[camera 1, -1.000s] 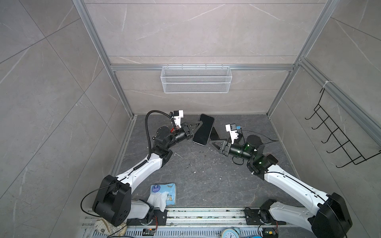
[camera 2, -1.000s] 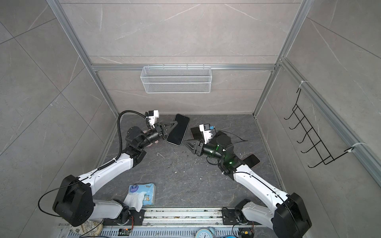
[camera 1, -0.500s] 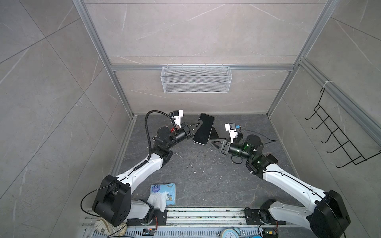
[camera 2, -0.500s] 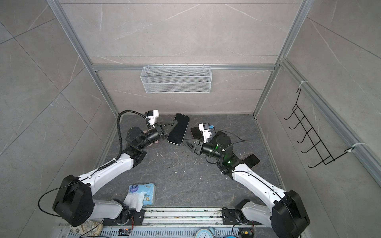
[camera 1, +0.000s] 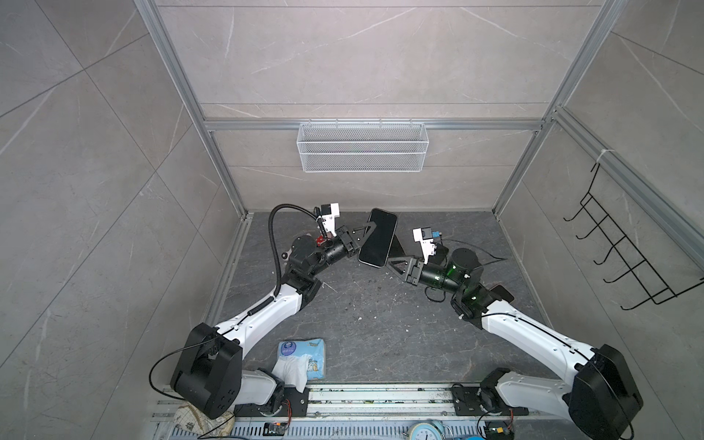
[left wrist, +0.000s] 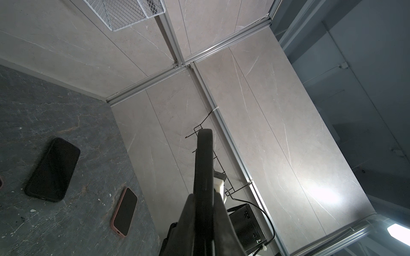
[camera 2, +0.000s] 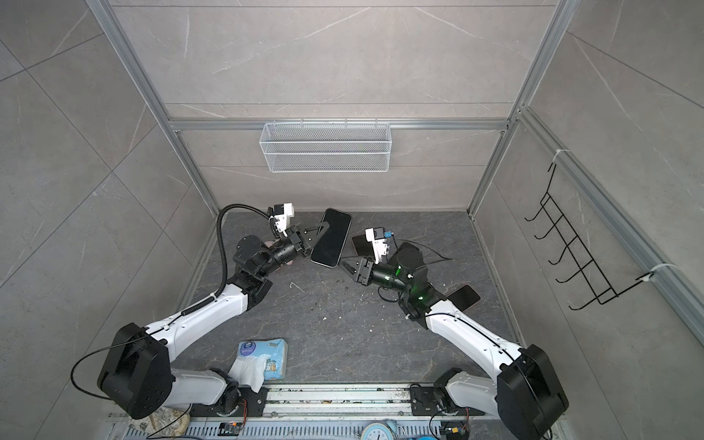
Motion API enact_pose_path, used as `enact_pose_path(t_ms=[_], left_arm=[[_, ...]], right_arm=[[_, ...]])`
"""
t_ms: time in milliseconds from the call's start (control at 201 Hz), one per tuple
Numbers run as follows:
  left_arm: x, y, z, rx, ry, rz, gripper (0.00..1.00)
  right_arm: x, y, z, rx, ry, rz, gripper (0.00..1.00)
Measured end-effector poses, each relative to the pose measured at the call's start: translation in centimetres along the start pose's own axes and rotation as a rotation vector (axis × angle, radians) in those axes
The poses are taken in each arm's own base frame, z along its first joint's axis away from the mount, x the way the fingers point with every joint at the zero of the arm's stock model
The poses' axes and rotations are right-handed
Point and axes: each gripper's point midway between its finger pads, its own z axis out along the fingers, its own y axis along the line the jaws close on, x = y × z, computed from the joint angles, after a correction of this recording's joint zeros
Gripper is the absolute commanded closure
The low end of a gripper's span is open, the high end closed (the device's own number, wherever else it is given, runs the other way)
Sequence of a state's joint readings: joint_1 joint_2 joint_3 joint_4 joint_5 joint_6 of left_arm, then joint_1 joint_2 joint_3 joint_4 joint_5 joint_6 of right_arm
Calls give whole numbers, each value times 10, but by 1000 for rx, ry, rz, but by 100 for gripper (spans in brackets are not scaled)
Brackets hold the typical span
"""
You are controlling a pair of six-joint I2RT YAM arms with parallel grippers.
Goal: Take the phone out of the phone case
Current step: Remove the phone case from the phone.
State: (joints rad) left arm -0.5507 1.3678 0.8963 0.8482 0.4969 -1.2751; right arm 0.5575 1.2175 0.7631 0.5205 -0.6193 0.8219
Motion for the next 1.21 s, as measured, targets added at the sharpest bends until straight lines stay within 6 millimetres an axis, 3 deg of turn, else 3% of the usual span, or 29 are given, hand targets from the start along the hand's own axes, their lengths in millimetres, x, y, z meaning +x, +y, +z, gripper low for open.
enact_pose_path(t_ms=[239,509,673,778,952,1087,1207], left_arm=[[11,2,0,7,14,-6,100],[10,15,-3,-19,-16,-4,100],[18,41,-8,-97,-17,-16,66],[31,70,-17,-184,-7,-36,51],[55,119,-38,-331,25,-64,38],[68,139,-50,-405,59,-62,31],[76,145,-61,-451,81,-20,28]], right_arm=[[5,1,5,-27,24,48,70],[8,4,5,-43,32,77,99],[23,-9,4,15,78,128,100],[33,-18,0,68,109,167,100],[52,-39,-6,171,162,238,100],[66,-53,-9,231,200,280,100],[79,-67,-11,280,240,312,100]])
